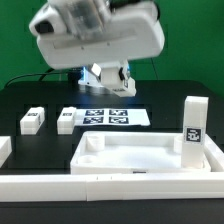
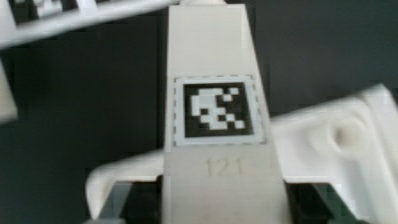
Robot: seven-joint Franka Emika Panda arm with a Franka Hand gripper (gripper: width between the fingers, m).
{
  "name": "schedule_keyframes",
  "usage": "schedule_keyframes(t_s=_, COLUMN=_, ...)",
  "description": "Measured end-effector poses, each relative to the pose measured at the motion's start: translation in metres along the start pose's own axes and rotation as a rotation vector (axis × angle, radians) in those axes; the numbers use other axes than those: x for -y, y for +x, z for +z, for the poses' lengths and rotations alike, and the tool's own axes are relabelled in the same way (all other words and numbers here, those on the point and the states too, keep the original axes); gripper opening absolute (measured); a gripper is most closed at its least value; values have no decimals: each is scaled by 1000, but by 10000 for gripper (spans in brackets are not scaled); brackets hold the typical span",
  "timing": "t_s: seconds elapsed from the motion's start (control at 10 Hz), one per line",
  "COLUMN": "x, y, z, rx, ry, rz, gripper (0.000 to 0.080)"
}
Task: Assemble desk
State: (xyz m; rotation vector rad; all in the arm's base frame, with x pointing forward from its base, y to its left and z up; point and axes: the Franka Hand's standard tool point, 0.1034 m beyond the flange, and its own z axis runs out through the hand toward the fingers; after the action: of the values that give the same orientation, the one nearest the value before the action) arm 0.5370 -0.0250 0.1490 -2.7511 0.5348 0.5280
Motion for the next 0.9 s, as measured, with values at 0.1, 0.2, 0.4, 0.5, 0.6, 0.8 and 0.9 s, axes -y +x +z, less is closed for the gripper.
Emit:
schedule_keyframes(t_s=0.1, x=-1, y=13, z=-22, rx=-57, ry=9, rz=-5, gripper=290)
schedule_keyframes(t_s=0.2, x=0, y=27, z=-37, rx=-181, ry=7, rz=-35, gripper=290)
schedule_keyframes(t_s=0.4, x=0, y=27, z=-35, rx=-329, ry=-1, rz=-38, gripper=290)
schedule_keyframes(t_s=0.5, x=0, y=29, z=-35, rx=-369, ry=-5, rz=-40, gripper=290)
schedule_keyframes(t_s=0.6, x=0, y=35, z=-38, rx=-448, ry=-12, rz=-43, gripper=290)
schedule_keyframes(t_s=0.8, x=-2, y=50, z=-42, rx=-630, ry=-39, rz=-52, gripper=290)
schedule_keyframes(t_s=0.9, x=0, y=56, z=-44, rx=-712, ry=-53, rz=-61, gripper=290)
